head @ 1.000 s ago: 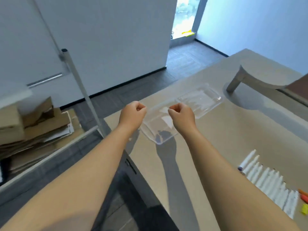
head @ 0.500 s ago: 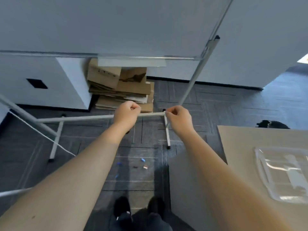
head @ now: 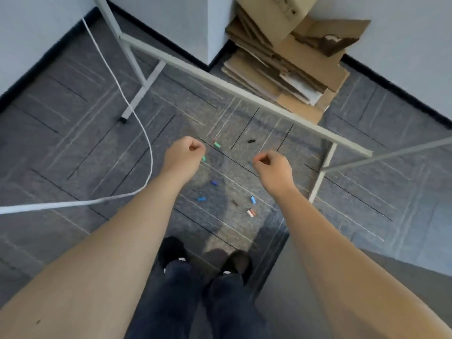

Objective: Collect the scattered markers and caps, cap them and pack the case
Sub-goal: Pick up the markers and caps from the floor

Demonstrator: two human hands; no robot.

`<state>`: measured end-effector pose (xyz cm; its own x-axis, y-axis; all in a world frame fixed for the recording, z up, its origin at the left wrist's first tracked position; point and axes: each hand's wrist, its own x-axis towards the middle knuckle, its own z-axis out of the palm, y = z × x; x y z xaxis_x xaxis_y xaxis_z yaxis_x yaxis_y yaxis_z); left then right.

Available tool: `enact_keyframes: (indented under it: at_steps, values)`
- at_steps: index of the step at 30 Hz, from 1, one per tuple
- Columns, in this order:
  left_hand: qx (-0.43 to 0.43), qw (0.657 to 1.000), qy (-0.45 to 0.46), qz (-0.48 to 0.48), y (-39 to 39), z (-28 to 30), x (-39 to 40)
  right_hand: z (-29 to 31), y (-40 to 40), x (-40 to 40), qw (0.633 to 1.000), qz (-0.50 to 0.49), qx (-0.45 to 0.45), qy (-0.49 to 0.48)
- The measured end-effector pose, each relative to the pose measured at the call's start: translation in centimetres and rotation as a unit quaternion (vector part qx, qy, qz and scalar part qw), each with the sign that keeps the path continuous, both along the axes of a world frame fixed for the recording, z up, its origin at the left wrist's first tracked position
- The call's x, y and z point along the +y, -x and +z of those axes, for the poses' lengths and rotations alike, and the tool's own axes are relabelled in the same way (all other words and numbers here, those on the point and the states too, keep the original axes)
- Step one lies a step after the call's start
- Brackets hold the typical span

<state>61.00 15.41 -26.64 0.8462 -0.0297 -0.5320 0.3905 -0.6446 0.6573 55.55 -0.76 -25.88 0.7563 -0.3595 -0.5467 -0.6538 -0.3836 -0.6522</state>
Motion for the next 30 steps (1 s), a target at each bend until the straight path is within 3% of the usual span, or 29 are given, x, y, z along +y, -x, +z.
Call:
enact_keyframes:
  at_steps: [8, 17, 23, 27, 30]
  values:
    - [0.042, 0.998, -0.045, 0.013, -0.4, -19.5, 3.7, -19.4, -3.0, 3.2, 0.997, 0.067, 0.040, 0.011]
    - [0.080, 0.996, -0.025, 0.020, 0.4, -40.2, 3.3, -39.9, -5.4, 4.2, 0.985, 0.150, 0.073, 0.037]
    - [0.088, 0.996, -0.019, -0.018, 2.6, -47.5, 3.6, -47.6, -5.0, 4.8, 0.974, 0.190, 0.095, 0.074]
    - [0.038, 0.977, -0.115, -0.176, 3.6, -49.1, 3.9, -49.3, -4.7, 5.2, 0.958, 0.226, 0.080, 0.159]
    - [0.020, 0.946, -0.183, -0.268, 4.2, -49.2, 3.7, -49.2, -4.6, 5.0, 0.957, 0.235, 0.066, 0.154]
